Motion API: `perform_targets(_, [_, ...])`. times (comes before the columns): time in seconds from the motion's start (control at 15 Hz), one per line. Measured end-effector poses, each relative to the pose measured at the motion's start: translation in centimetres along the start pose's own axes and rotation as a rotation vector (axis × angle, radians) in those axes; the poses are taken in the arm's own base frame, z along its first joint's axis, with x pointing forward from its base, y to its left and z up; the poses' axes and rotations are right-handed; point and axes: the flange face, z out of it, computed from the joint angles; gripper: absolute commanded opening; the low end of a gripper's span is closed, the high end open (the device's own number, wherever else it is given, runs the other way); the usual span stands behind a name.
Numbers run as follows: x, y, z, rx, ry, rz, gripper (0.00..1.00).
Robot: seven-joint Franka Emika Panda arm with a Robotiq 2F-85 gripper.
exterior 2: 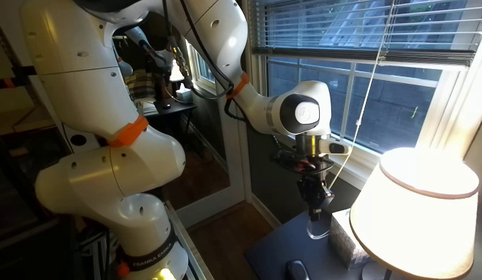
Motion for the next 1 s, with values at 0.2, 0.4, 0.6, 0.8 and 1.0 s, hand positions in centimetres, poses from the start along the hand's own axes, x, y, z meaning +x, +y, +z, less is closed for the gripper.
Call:
perform_targets(0.2, [-0.9,-0.5,1.2,0.027,-0.049,-0.011,0.57])
perform_targets(0.4, [-0.9,-0.8,1.3,0.053,-0.05,-0.018,0.79])
perform_targets(0.6, [-0.4,-1.4,0.6,0.068,-0.033,-0.028,0.99])
perform_targets(0.8, [-0.1,-2.1,-0.2,0.07,-0.017,-0.044,1.0])
perform_targets(1.0, [0.0,-2.6,-0.4,0.068,-0.012,-0.054,1.0])
